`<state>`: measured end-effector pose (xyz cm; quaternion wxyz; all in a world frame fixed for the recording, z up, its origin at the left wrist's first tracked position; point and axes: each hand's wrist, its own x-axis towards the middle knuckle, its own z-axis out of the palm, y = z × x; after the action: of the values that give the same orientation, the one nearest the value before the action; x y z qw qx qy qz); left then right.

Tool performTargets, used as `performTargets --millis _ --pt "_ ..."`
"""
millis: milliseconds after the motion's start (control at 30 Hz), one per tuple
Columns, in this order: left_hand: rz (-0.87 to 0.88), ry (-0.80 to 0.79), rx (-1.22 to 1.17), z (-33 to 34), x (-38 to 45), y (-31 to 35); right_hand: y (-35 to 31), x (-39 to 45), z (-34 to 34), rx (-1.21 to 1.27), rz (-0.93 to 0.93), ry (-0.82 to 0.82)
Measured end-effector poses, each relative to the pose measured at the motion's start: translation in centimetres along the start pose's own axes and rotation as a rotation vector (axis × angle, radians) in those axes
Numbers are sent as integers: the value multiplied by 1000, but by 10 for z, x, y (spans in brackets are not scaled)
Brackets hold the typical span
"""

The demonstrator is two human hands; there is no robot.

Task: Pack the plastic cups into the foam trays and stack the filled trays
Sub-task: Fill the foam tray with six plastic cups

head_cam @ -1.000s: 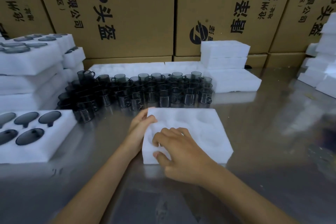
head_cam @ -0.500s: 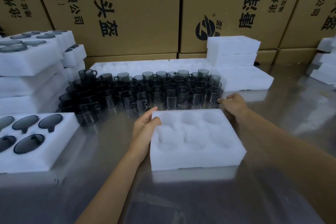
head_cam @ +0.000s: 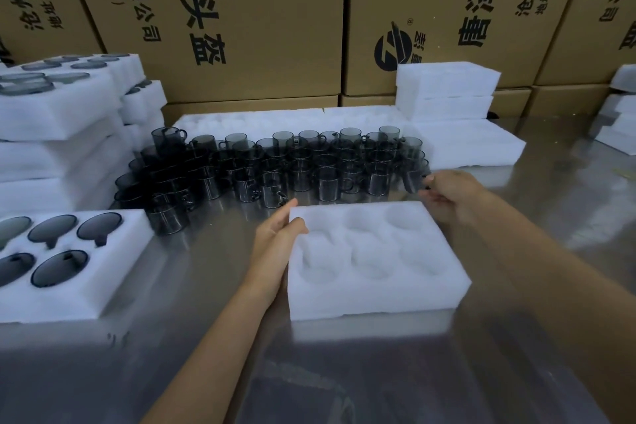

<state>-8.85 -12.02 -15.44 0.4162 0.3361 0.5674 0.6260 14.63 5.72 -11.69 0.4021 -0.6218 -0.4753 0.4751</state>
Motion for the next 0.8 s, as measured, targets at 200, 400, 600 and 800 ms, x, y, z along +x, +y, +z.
performTargets --millis 200,400,600,800 --pt "15 15 138 -10 -9 7 -27 -78 -14 84 -335 -195" --pt "402 169 455 -10 -22 25 -25 -134 15 49 -483 -438" --pt "608 33 605 -3 -34 29 -5 -142 52 -29 -541 -611" --pt "624 89 551 -1 -33 24 13 -139 52 257 -445 -543"
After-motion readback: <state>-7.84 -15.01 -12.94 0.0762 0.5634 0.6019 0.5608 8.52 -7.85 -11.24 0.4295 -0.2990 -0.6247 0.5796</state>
